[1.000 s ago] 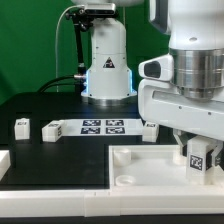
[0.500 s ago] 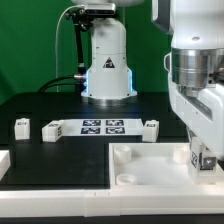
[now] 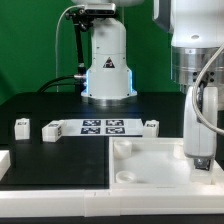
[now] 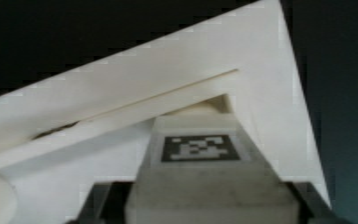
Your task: Assemble one leg
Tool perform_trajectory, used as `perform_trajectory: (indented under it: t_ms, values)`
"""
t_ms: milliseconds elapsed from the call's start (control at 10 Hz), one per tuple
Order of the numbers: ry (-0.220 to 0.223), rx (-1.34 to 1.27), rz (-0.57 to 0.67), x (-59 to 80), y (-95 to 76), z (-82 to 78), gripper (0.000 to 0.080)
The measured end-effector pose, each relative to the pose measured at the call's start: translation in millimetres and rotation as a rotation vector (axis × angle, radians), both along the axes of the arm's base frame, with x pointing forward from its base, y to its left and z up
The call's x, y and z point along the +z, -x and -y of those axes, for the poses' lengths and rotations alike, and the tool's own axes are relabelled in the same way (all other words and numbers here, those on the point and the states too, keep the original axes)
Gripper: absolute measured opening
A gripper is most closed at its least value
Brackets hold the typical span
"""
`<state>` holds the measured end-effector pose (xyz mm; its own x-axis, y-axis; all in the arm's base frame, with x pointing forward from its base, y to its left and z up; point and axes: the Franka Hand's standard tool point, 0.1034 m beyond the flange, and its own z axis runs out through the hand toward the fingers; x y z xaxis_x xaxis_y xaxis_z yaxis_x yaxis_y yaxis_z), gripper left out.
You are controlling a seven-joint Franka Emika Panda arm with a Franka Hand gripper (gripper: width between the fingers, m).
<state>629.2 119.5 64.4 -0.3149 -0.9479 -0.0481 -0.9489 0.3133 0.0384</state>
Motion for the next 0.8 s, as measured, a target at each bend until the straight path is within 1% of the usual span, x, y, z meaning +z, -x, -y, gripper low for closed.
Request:
perform_trajectory:
  t_ms: [300,400,500,600,700,800]
  values:
    - [0.008,0.002,0.005,0.6,-0.1,-0.3,0.0291]
    - [0.002,0.003,0.004,-0.2,0.6,-2.3,0.0291]
    - [0.002,0.027,0.005,-0.4,0.6,-2.6,0.0459]
    - [0.002,0.028,0.005,-0.4,0.7,-2.6,0.0459]
    - [0.002,0.03,0.006,-0.4,0.7,-2.7,0.0608]
    - [0.002,0.03,0.006,-0.4,0.7,-2.7,0.0637]
